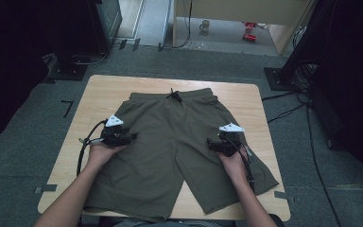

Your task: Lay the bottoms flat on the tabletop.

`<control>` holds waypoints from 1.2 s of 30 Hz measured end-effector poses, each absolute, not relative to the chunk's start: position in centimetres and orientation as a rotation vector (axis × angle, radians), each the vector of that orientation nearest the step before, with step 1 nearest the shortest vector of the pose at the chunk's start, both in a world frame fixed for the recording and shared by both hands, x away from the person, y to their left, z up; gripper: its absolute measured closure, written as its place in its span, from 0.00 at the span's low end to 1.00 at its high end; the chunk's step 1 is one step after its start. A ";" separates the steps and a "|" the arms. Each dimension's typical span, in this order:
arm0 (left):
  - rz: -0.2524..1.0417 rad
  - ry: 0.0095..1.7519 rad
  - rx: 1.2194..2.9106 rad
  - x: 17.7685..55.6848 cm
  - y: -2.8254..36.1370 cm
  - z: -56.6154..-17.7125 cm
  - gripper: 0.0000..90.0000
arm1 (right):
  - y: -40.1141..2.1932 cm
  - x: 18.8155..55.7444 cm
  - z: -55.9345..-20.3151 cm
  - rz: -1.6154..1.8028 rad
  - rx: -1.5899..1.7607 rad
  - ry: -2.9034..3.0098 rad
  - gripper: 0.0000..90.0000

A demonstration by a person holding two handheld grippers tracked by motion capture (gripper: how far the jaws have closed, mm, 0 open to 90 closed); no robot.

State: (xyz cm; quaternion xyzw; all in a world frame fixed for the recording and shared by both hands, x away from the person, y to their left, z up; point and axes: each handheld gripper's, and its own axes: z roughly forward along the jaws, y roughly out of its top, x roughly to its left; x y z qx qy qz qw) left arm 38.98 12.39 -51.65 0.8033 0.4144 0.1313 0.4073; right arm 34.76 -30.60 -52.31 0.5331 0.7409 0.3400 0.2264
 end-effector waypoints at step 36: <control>0.370 1.074 2.023 48.7 9.7 -48.0 0.93 | -27.5 44.6 -48.7 1.098 1.336 2.085 0.86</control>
